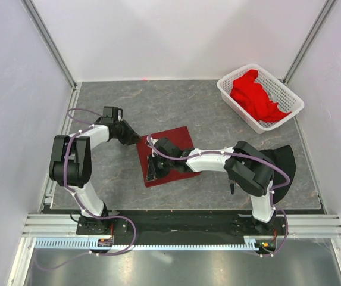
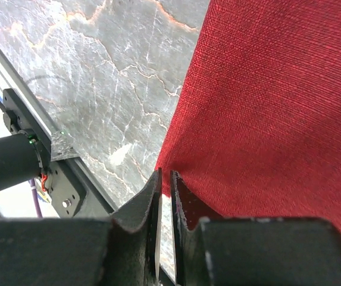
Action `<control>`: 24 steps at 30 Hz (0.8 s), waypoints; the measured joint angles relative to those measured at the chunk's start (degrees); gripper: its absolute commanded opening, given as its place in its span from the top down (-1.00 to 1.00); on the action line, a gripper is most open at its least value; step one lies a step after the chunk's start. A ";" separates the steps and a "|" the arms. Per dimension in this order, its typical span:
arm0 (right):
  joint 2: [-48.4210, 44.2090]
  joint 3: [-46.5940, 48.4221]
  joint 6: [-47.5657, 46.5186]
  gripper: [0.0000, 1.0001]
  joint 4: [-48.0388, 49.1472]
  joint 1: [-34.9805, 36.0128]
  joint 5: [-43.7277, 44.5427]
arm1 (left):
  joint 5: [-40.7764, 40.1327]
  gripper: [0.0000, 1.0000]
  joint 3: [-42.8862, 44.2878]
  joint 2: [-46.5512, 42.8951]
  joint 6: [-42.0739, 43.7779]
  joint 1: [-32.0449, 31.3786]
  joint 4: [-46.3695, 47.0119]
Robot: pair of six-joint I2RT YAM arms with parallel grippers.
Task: Fold the napkin into a case and place the utensils inside
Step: Fold the top corner of the square-folded napkin at the center of the board.
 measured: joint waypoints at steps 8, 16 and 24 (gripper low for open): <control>2.43 -1.05 0.66 0.66 2.19 0.28 -0.48 | 0.79 0.45 0.74 4.42 -0.33 0.59 0.52; -6.95 -2.64 -2.47 -0.27 -7.82 -0.87 6.40 | 0.24 0.35 -1.25 -3.91 -0.07 -0.48 -0.66; -25.75 -9.73 -4.44 -0.08 -18.49 -15.47 15.34 | 3.34 0.31 -9.79 -22.88 1.68 -7.23 -0.55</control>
